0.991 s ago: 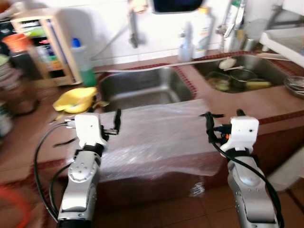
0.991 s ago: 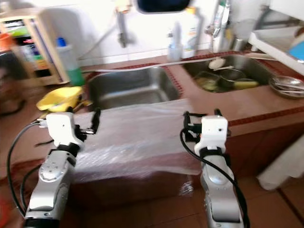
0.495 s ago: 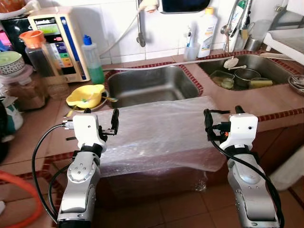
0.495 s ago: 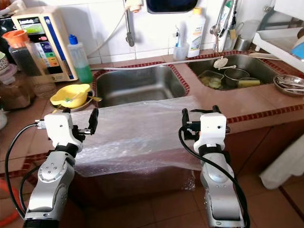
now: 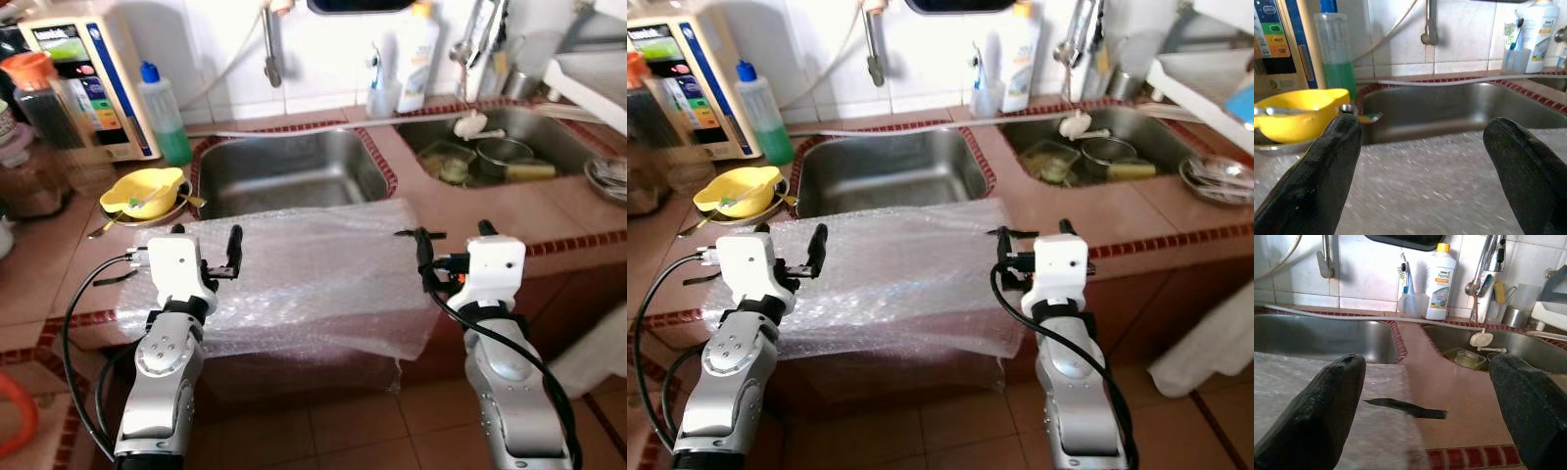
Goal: Kitchen organization
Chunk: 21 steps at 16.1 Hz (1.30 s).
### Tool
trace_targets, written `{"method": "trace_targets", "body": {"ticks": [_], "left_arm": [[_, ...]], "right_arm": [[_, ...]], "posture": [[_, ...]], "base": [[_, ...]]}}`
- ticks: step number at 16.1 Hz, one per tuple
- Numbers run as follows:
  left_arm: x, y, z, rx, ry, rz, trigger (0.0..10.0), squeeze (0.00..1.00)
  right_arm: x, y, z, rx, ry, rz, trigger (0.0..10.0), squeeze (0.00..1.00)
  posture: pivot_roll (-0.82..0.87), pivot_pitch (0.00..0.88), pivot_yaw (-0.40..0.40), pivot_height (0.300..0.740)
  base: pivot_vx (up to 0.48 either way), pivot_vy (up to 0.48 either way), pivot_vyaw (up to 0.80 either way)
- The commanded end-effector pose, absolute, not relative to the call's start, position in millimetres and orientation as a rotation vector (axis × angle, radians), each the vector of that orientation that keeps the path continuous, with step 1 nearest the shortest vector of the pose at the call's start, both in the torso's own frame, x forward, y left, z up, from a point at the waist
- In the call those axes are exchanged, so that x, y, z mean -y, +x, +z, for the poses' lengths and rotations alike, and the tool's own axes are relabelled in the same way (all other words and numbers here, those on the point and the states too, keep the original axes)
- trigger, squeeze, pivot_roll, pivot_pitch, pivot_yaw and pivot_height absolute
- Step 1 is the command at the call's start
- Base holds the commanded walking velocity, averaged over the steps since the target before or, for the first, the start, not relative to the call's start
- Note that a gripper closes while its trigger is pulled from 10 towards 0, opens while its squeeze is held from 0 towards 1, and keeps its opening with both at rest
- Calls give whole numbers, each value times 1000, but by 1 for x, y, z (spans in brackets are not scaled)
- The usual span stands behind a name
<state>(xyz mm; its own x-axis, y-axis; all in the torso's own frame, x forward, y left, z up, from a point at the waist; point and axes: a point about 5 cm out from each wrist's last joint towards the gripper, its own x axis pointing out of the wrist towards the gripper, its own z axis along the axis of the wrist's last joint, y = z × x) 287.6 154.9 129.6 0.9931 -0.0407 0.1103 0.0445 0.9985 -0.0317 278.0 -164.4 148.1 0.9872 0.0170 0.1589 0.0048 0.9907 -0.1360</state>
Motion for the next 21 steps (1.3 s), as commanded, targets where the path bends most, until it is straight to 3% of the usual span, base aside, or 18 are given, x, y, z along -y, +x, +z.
{"method": "trace_targets", "body": {"ticks": [1,4,10,14,21], "left_arm": [[-152,288,129,103,-32,-42,10000,0],[-154,289,131,115,-34,-21,10000,0],[-158,291,134,131,-4,27,10000,0],[-150,291,141,164,-9,-33,10000,0],[-142,290,144,183,-41,-111,10000,0]], "right_arm": [[168,277,151,165,-140,-7,10000,0],[167,278,152,170,-140,-3,10000,0],[163,279,155,187,-131,9,10000,0],[166,280,151,140,-41,-5,10000,0],[160,279,153,143,-53,52,10000,0]], "posture": [[-33,23,67,740],[-31,21,67,740],[-29,18,73,740],[-31,18,73,740],[-36,19,64,740]], "base": [[0,0,0],[0,0,0],[0,0,791],[0,0,0],[0,0,0]]}}
